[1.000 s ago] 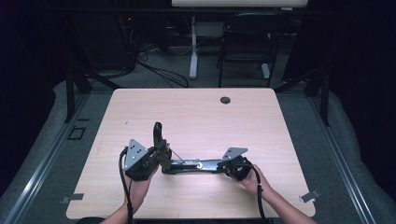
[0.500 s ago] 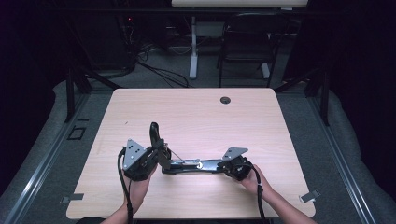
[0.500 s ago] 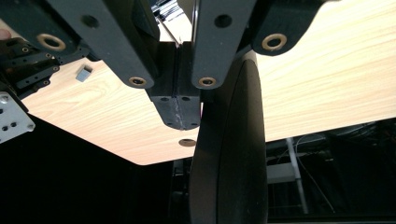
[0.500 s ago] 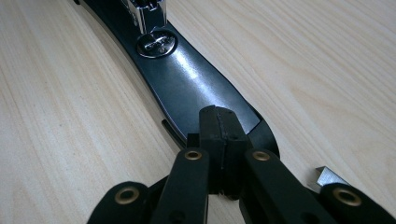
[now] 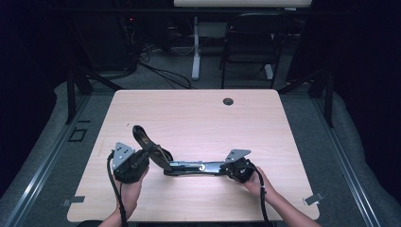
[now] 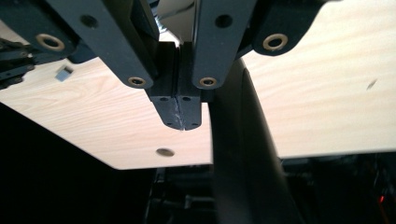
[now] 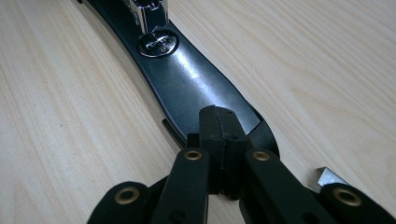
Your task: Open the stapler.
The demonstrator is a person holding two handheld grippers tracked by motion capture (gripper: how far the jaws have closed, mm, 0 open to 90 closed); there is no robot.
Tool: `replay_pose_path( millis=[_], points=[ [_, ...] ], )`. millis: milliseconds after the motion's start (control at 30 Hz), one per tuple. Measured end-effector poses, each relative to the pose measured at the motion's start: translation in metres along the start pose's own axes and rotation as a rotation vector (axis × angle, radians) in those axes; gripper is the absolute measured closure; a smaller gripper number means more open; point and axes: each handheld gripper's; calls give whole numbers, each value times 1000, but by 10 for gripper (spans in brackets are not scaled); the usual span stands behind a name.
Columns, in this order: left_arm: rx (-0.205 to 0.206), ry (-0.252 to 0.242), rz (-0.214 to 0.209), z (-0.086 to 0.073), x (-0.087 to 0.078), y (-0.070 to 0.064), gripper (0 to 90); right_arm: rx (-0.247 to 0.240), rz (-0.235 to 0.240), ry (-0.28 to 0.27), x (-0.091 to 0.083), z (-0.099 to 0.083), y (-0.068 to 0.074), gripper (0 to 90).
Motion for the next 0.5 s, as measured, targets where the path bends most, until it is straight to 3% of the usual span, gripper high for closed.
replay_pose_path(
  millis=[67,133,167,200,500],
  points=[
    [-27,18,10,-1,-1,7,892,0,0,2,0,0,0,900],
    [-79,42,17,-3,1,17,888,0,0,2,0,0,0,900],
    [-97,38,3,-4,1,20,894,2,0,3,0,0,0,900],
    [-105,42,22,-3,2,22,891,2,-3,1,0,0,0,900],
    [-103,56,-9,-2,-3,23,808,-7,-4,4,1,1,0,900]
  ],
)
Point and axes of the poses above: each handheld gripper's, and its own axes: x roughly forward along the jaws, z roughly out of its top, y roughly to its left, and after that the axes turned 7 degrees about -z, right-handed
